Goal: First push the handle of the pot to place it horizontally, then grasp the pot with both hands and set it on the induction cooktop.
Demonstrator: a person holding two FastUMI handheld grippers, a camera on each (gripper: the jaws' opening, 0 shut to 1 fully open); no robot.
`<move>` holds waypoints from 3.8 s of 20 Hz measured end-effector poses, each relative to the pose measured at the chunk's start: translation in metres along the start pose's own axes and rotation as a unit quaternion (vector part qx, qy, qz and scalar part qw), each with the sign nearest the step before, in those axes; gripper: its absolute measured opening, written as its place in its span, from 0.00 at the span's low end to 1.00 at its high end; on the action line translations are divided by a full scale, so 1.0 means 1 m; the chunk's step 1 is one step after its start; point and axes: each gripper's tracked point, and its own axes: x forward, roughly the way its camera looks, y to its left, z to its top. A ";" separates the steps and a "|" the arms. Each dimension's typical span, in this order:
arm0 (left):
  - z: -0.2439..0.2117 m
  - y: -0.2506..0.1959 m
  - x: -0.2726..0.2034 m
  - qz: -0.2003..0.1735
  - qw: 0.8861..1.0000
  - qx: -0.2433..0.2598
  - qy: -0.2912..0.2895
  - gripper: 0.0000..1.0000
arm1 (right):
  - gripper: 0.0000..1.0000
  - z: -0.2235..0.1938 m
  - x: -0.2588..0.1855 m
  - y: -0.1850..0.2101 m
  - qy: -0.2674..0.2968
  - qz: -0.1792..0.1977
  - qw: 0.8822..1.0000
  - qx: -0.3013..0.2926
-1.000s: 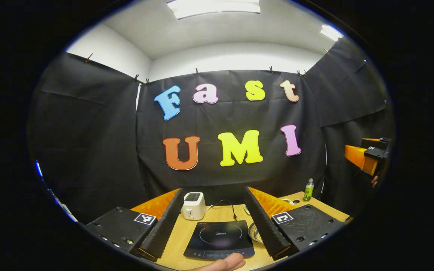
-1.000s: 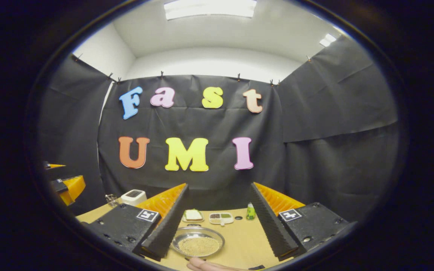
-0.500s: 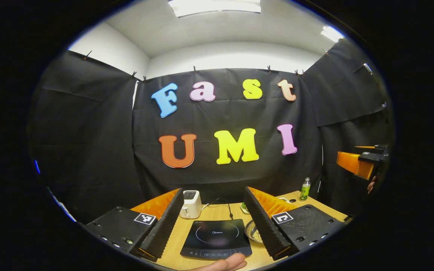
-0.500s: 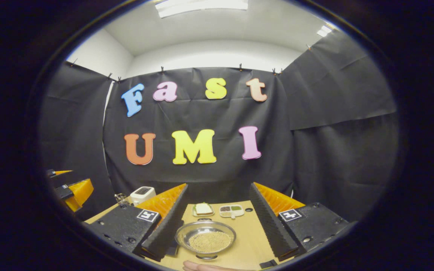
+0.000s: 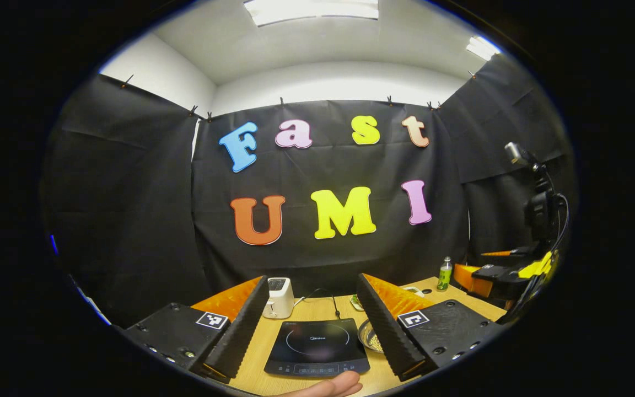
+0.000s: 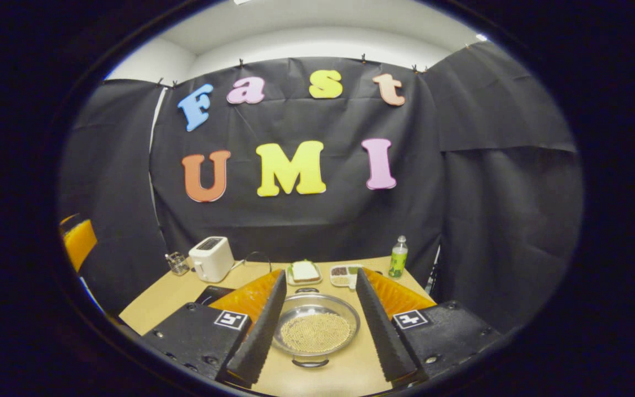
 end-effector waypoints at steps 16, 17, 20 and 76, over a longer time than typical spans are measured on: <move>0.002 0.013 -0.015 0.015 1.000 -0.003 -0.020 0.96 | 0.04 -0.195 0.061 0.071 0.265 0.087 0.960 0.015; -0.001 0.014 -0.015 0.013 1.000 -0.003 -0.017 0.96 | 0.04 -0.203 0.063 0.074 0.273 0.087 0.958 0.009; -0.008 0.017 -0.013 0.011 1.000 0.000 -0.009 0.96 | 0.04 -0.226 0.064 0.087 0.301 0.100 0.948 -0.014; -0.021 -0.032 0.000 -0.024 1.000 0.003 0.002 0.96 | 0.00 -0.262 0.126 -0.130 0.321 -0.008 0.943 -0.082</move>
